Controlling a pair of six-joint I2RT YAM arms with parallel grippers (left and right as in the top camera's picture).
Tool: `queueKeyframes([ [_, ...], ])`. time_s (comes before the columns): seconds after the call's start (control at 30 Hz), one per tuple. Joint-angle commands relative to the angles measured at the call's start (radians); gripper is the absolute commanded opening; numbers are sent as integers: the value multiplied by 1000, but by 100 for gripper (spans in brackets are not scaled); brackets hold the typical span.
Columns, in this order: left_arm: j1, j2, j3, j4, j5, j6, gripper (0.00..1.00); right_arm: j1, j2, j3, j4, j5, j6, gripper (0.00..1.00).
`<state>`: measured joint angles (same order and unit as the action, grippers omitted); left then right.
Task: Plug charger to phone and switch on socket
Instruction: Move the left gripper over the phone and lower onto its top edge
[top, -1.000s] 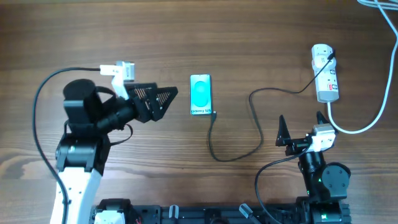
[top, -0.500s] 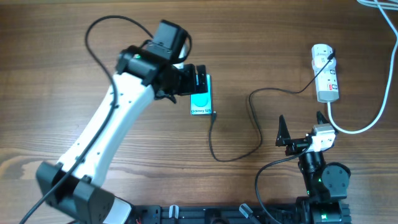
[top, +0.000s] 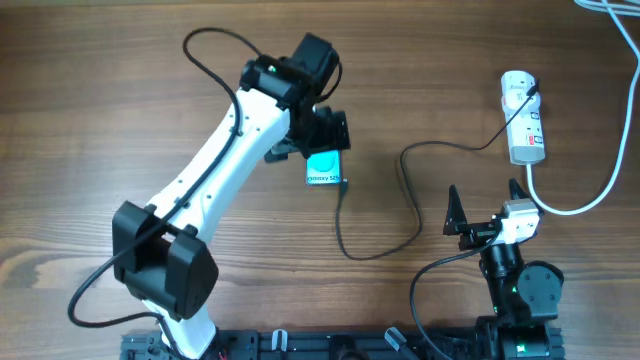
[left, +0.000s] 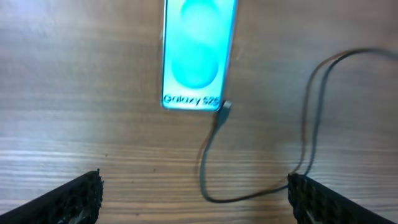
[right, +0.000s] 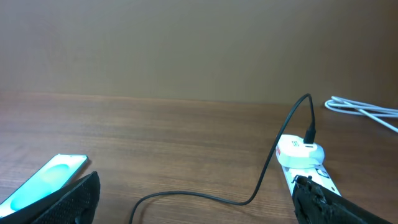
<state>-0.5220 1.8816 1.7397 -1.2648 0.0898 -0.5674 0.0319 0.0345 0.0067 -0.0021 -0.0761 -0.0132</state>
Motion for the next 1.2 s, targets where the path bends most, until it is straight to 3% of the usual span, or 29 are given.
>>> queueKeyframes([
  [0.0, -3, 71, 30, -11, -68, -17, 100, 4, -4, -2, 3, 16, -11, 100],
  [0.33, -5, 240, 29, 150, -92, -13, 100, 4, -4, -1, 3, 16, -10, 100],
  [0.47, -20, 280, 27, 195, -96, 49, 100, 4, -4, -2, 3, 16, -11, 100],
  [1.17, -25, 410, 26, 301, -152, 66, 100, 4, -4, -1, 3, 16, -11, 100],
])
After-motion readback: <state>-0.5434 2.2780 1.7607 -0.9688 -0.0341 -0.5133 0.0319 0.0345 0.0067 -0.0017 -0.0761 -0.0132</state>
